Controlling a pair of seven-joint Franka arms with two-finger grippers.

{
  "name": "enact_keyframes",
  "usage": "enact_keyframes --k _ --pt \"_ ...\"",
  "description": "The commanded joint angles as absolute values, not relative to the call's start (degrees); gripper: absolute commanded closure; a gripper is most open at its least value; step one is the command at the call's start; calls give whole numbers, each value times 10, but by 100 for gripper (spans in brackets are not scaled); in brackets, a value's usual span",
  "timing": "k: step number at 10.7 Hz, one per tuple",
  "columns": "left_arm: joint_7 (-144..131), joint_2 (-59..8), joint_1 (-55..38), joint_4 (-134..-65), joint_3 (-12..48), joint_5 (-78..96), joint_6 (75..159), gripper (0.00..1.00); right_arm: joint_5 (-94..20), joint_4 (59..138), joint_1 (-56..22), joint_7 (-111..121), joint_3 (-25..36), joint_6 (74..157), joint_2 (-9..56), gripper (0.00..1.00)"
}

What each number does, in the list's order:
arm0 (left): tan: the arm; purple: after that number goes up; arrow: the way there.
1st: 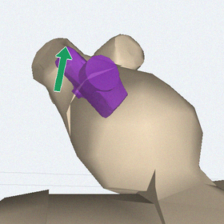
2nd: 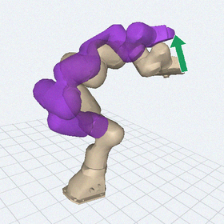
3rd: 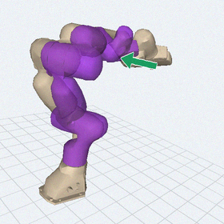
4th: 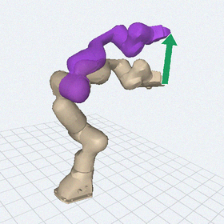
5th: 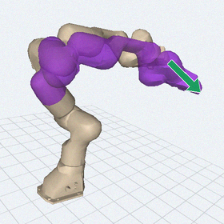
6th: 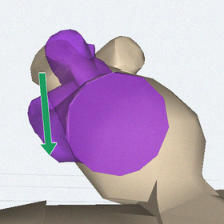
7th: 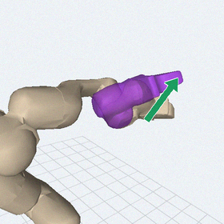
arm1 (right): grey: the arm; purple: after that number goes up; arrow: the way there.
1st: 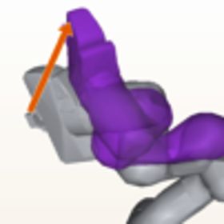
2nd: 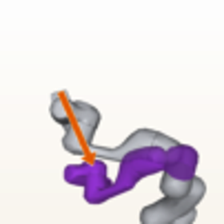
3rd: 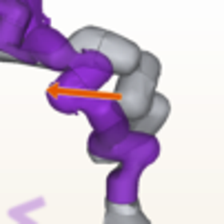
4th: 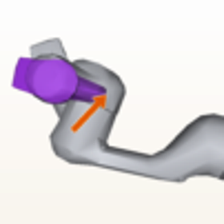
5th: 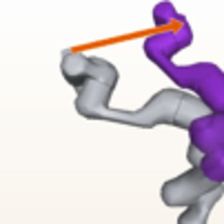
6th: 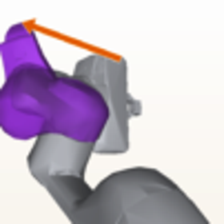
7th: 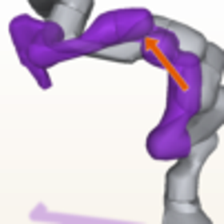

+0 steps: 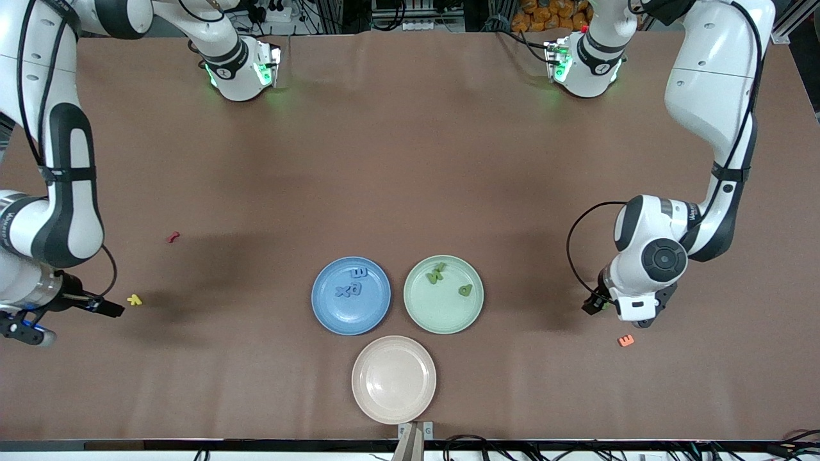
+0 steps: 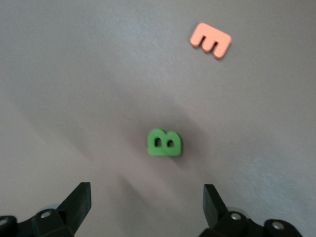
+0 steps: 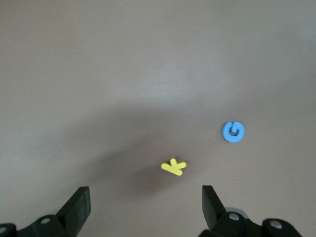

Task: Sort letters by color into matching plates
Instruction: 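Move the right gripper to the blue G while the left gripper reaches green B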

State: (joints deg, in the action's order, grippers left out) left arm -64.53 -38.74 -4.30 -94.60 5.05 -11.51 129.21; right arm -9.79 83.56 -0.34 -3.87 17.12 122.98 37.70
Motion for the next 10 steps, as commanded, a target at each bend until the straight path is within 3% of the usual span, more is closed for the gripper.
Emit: enact_keyframes --k 1,10 --pt "-628 -408 -39 -917 43 -112 1281 0 -96 846 33 -76 166 1234 370 0" --pt "-635 -452 -26 -879 43 -85 1310 0 -127 858 127 -74 127 1323 423 0"
